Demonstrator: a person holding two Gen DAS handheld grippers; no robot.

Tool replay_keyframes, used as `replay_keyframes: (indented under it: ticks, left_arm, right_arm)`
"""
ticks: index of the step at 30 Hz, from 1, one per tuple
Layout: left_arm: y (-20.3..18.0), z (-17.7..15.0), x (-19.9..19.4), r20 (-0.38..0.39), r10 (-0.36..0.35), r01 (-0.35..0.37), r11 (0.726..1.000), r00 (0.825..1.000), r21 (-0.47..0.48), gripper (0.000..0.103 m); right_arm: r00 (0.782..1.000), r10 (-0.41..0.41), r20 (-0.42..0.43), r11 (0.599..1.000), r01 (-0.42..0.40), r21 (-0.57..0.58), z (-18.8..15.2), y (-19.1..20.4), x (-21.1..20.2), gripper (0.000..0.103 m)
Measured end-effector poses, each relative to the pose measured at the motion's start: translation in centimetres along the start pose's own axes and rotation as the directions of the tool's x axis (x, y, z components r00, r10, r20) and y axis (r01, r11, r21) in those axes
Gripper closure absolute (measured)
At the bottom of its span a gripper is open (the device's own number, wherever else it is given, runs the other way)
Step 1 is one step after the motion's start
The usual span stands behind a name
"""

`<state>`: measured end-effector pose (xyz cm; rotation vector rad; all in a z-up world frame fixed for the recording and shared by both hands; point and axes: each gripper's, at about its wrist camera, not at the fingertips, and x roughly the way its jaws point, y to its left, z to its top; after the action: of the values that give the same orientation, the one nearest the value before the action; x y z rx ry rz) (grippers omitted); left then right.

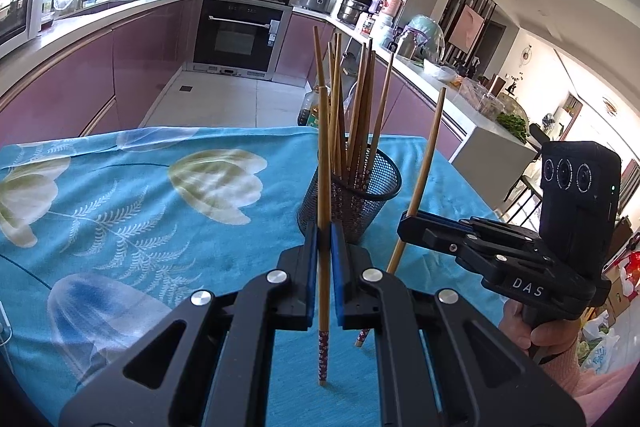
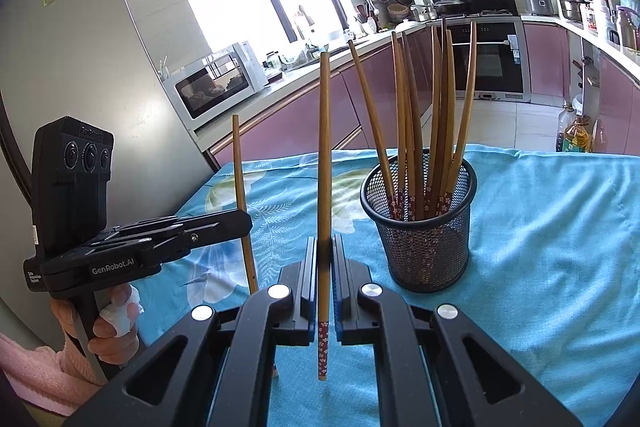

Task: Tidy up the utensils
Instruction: 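Carry both held chopsticks upright over the black mesh holder with both tools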

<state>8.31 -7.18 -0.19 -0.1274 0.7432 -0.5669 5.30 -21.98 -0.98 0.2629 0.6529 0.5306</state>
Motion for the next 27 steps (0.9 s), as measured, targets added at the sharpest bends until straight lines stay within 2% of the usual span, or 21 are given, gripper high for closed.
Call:
replay_keyframes:
  ticks: [27]
  left_arm:
    - [-1.0, 0.9, 0.0, 0.013, -0.015, 0.014, 1.000, 1.000, 0.020, 0.096]
  right_arm:
    - [0.999, -0.020, 0.045, 1.000, 0.021, -0.008, 1.1, -0.5, -1.6, 0.097]
